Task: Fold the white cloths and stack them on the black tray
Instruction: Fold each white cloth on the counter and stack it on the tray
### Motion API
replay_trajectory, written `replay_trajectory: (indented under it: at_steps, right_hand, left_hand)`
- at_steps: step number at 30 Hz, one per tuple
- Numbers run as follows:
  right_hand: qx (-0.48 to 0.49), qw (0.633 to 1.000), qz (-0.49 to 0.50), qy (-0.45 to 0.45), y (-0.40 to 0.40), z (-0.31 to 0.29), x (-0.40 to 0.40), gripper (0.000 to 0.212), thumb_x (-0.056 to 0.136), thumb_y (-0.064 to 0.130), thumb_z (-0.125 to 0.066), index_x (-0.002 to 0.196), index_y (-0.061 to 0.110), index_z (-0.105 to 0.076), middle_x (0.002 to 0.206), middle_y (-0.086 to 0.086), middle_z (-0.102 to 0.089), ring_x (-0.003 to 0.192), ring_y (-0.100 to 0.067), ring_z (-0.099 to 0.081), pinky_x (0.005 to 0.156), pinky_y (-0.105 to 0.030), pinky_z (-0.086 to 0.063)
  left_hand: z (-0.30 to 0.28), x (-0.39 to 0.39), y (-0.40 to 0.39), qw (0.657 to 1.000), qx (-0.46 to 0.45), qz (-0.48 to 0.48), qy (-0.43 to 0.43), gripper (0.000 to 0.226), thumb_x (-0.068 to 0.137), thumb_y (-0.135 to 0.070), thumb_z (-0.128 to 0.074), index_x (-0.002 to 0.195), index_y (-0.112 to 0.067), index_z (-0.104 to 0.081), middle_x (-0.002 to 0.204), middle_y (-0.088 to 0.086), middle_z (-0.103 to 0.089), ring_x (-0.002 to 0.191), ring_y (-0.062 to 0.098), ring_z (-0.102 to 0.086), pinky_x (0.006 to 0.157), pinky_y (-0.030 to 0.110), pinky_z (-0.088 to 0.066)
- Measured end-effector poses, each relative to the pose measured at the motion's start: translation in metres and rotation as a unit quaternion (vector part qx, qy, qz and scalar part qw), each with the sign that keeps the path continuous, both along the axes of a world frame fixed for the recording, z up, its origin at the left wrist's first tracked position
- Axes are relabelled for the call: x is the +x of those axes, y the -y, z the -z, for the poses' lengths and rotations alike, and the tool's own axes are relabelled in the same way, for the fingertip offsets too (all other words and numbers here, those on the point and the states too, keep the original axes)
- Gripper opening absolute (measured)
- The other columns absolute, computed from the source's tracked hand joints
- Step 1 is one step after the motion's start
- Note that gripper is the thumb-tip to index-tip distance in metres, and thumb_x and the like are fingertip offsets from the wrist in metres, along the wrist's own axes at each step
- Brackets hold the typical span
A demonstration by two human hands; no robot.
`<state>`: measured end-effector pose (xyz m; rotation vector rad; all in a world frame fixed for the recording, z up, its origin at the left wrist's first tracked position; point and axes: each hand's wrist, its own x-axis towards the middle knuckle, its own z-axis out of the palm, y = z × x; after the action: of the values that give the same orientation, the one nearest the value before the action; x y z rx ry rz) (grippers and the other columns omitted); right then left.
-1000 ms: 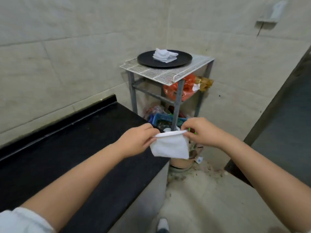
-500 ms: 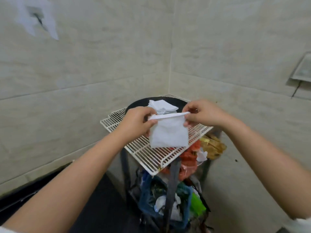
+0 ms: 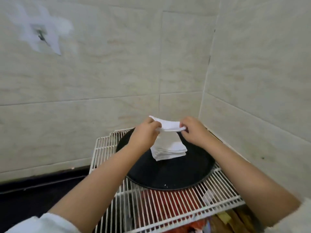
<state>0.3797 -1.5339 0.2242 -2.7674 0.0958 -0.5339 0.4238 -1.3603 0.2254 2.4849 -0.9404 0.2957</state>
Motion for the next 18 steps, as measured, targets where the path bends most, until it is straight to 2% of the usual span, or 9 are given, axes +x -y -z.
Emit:
replay_trajectory:
  at_steps: [2,4,8,10,13,16,17,18]
  right_hand:
    - [-0.004,0.997,-0.036,-0.062,0.013,0.024,0.007,0.017,0.082,-0.001,-0.048,0.095,0.0,-0.06,0.107,-0.016,-0.057,0.103,-0.029,-0.054,0.077,-0.025,-0.035]
    - [-0.008,0.992,-0.056,-0.109,0.02,0.04,0.007,0.017,0.084,0.003,-0.049,0.098,0.004,-0.059,0.11,-0.011,-0.056,0.103,-0.026,-0.054,0.079,-0.023,-0.036]
    - [0.007,0.991,-0.086,-0.106,0.027,0.051,0.004,0.012,0.085,0.007,-0.051,0.09,0.016,-0.056,0.103,-0.006,-0.054,0.096,-0.022,-0.053,0.081,-0.024,-0.038]
    - [0.011,0.99,-0.096,-0.104,0.028,0.054,0.004,0.012,0.087,0.009,-0.051,0.094,0.015,-0.059,0.103,-0.005,-0.053,0.096,-0.021,-0.054,0.082,-0.024,-0.04]
    - [0.01,0.99,-0.101,-0.102,0.029,0.051,0.005,0.018,0.088,0.011,-0.05,0.102,0.008,-0.061,0.105,-0.004,-0.054,0.096,-0.019,-0.055,0.081,-0.023,-0.041]
    - [0.006,0.99,-0.114,-0.079,0.03,0.046,0.002,0.02,0.087,0.014,-0.053,0.104,0.009,-0.061,0.107,-0.003,-0.057,0.095,-0.016,-0.054,0.08,-0.021,-0.039]
    - [0.001,0.989,-0.125,-0.083,0.03,0.044,0.001,0.021,0.087,0.017,-0.054,0.106,0.01,-0.061,0.108,-0.002,-0.057,0.096,-0.016,-0.054,0.082,-0.022,-0.04]
    - [-0.001,0.986,-0.134,-0.096,0.03,0.043,0.001,0.022,0.086,0.02,-0.056,0.106,0.01,-0.062,0.107,-0.001,-0.056,0.095,-0.014,-0.053,0.083,-0.023,-0.041]
  left_hand:
    - [0.019,0.002,0.01,0.997,0.076,-0.022,-0.009,0.033,0.096,-0.014,-0.044,0.128,-0.011,-0.052,0.13,0.009,-0.048,0.111,0.029,-0.054,0.089,0.031,-0.043]
    - [0.035,-0.002,0.015,0.991,0.133,-0.027,-0.013,0.034,0.097,-0.017,-0.042,0.131,-0.013,-0.049,0.131,0.008,-0.047,0.111,0.029,-0.055,0.089,0.034,-0.046]
    - [0.05,-0.004,0.021,0.983,0.174,-0.051,0.026,0.04,0.099,-0.022,-0.036,0.139,-0.02,-0.04,0.135,0.003,-0.044,0.112,0.026,-0.055,0.086,0.032,-0.048]
    - [0.054,-0.002,0.021,0.982,0.177,-0.064,0.018,0.041,0.1,-0.024,-0.033,0.141,-0.023,-0.036,0.137,0.002,-0.044,0.114,0.024,-0.054,0.088,0.031,-0.048]
    - [0.055,0.0,0.023,0.989,0.13,-0.073,-0.017,0.037,0.1,-0.029,-0.033,0.133,-0.021,-0.047,0.129,0.002,-0.051,0.113,0.022,-0.053,0.09,0.032,-0.047]
    - [0.05,0.005,0.023,0.991,0.021,-0.119,-0.064,0.033,0.1,-0.029,-0.032,0.102,-0.011,-0.06,0.101,0.007,-0.057,0.1,0.023,-0.054,0.08,0.031,-0.041]
    - [0.048,0.008,0.024,0.987,-0.007,-0.14,-0.081,0.032,0.099,-0.027,-0.034,0.096,-0.009,-0.06,0.095,0.008,-0.055,0.098,0.025,-0.054,0.078,0.032,-0.04]
    - [0.046,0.01,0.025,0.982,-0.024,-0.16,-0.1,0.03,0.098,-0.026,-0.037,0.098,-0.007,-0.061,0.095,0.008,-0.055,0.099,0.025,-0.054,0.079,0.032,-0.04]
